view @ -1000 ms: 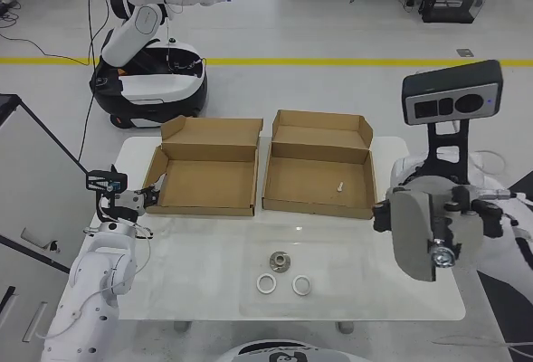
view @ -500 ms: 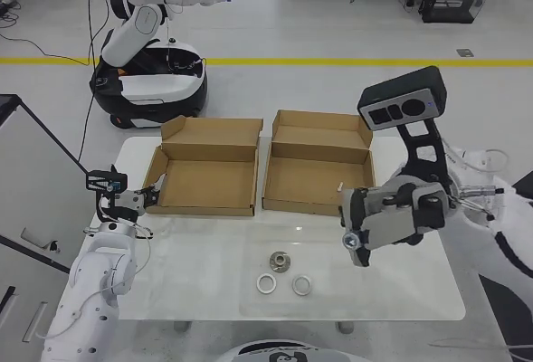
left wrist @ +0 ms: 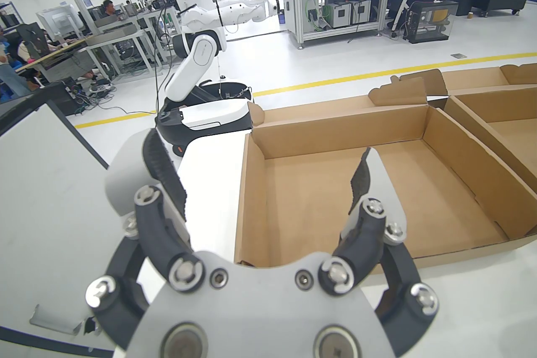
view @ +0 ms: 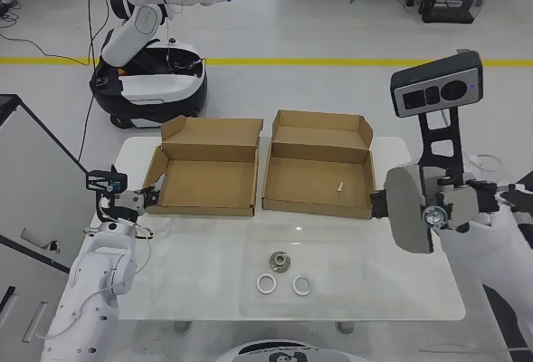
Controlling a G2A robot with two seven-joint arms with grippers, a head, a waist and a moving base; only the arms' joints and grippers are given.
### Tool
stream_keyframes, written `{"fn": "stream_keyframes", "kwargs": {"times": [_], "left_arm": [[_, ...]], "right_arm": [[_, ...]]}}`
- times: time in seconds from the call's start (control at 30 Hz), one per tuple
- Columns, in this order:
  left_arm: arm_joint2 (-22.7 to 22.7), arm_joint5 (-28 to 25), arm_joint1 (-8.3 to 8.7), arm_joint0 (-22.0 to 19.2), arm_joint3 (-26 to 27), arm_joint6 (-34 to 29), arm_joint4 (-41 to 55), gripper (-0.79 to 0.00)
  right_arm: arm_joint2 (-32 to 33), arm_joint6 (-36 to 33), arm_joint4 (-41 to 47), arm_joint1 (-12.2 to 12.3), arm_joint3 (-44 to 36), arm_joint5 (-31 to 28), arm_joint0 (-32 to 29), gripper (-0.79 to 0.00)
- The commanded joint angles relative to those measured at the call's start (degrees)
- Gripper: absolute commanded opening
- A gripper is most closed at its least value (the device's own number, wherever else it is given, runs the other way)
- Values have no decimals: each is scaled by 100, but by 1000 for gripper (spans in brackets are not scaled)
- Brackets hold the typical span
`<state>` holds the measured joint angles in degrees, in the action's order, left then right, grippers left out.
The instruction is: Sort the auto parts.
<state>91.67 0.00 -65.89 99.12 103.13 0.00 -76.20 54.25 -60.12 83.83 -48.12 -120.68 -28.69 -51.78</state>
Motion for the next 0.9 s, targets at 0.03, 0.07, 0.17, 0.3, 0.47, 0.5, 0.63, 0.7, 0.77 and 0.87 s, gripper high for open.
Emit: {"fn": "stream_keyframes", "kwargs": {"times": [0.03, 0.07, 0.17, 0.3, 0.47, 0.5, 0.63, 0.7, 0.77, 0.87], "left_arm": [[0, 0, 0, 0, 0, 0, 0, 0], [0, 0, 0, 0, 0, 0, 0, 0], [0, 0, 0, 0, 0, 0, 0, 0], [0, 0, 0, 0, 0, 0, 0, 0], [0, 0, 0, 0, 0, 0, 0, 0], [0, 0, 0, 0, 0, 0, 0, 0], [0, 0, 0, 0, 0, 0, 0, 0], [0, 0, 0, 0, 0, 0, 0, 0], [0, 0, 0, 0, 0, 0, 0, 0], [0, 0, 0, 0, 0, 0, 0, 0]], "right_arm": [[17, -25, 23, -58, 27, 1, -10, -785], [29, -30, -18, -78, 46, 44, -5, -785], [60, -11, -217, -124, 93, 259, 15, -785], [132, 42, -657, -156, 110, 724, 52, -785], [189, 78, -970, -209, 44, 1068, 48, -785], [198, 88, -986, -223, 33, 1085, 37, -785], [233, 94, -944, -288, -16, 1046, -27, -785], [234, 98, -817, -330, -38, 935, -91, -785], [234, 110, -721, -371, -48, 842, -152, -785], [248, 100, -647, -426, -53, 776, -216, -785]]}}
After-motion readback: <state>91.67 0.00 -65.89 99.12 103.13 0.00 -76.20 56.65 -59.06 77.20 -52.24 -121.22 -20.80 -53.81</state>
